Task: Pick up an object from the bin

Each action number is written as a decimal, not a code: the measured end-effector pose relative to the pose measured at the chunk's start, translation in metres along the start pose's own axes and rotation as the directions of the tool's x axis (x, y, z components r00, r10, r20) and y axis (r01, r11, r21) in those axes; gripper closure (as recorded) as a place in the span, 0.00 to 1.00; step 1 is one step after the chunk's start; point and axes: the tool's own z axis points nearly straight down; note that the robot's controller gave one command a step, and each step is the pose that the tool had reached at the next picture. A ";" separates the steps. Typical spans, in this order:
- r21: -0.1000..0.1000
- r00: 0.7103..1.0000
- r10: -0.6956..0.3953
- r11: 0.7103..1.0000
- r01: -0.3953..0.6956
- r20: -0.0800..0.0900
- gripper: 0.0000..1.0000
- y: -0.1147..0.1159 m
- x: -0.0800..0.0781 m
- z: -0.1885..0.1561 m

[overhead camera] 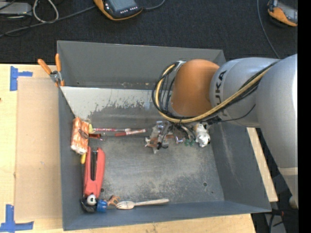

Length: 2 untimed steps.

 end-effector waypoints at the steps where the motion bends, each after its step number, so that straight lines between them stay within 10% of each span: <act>1: -0.002 1.000 -0.001 1.000 0.001 -0.001 1.00 0.001 0.001 -0.048; 2: 0.000 1.000 -0.023 1.000 0.023 -0.004 1.00 0.001 -0.001 0.016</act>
Offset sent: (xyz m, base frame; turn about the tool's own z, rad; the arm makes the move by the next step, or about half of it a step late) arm 0.0013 0.0004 -0.0147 -0.0246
